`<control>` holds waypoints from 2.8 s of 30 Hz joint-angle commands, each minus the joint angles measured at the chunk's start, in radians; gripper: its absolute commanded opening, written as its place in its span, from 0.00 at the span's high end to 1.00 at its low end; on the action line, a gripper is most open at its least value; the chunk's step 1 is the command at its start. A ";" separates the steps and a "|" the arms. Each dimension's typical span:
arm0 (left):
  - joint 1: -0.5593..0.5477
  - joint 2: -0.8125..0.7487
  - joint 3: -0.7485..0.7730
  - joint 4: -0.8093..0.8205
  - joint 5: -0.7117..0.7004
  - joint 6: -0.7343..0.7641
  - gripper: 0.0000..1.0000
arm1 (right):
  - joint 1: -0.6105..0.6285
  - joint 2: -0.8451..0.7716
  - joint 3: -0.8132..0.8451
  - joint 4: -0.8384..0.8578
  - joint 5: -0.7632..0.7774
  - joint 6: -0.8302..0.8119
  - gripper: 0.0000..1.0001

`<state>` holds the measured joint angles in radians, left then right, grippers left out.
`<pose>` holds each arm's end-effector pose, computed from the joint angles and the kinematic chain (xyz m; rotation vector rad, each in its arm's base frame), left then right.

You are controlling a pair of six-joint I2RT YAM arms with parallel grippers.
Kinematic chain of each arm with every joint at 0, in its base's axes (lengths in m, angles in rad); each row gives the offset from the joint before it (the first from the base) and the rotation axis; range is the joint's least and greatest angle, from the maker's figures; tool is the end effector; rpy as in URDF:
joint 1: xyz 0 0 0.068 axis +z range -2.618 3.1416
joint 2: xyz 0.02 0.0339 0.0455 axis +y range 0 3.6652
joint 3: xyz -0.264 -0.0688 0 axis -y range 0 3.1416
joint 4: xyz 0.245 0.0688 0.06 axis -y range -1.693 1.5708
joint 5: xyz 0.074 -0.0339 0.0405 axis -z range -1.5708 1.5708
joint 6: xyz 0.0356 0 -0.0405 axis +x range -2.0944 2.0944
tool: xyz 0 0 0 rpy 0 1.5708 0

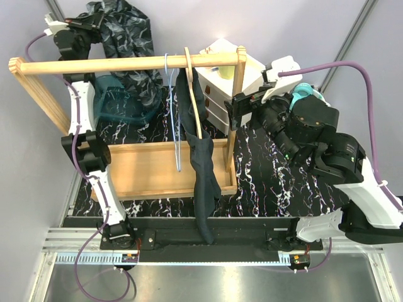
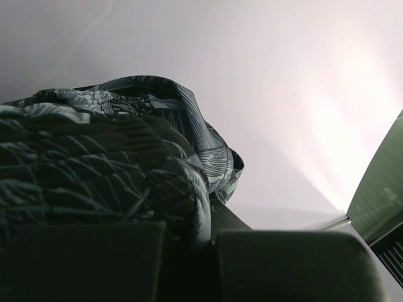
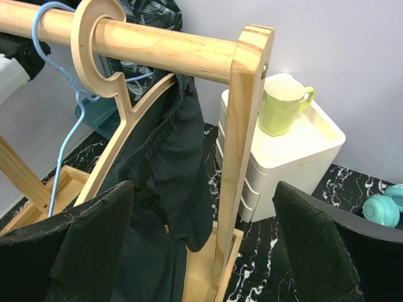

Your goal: Remove the shorts from the hanger

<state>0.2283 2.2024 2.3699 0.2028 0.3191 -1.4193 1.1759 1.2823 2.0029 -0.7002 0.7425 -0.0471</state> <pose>0.4973 0.1041 0.4656 -0.7348 1.0906 -1.2196 0.0952 0.1658 0.5754 -0.3617 1.5220 0.3155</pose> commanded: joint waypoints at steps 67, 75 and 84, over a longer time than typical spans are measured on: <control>-0.009 -0.087 0.025 -0.892 -0.066 0.658 0.28 | -0.056 -0.037 -0.044 0.054 -0.106 0.068 0.00; -0.076 -0.150 -0.152 -0.910 -0.164 0.877 0.66 | -0.055 -0.051 -0.073 0.051 -0.147 0.130 0.00; -0.118 -0.191 -0.351 -0.970 -0.468 0.887 0.75 | -0.055 -0.070 -0.095 0.047 -0.123 0.174 0.00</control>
<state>0.0929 2.0815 2.0800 -0.7704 0.0105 -0.5423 1.1278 1.2381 1.9217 -0.6590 0.6159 0.0834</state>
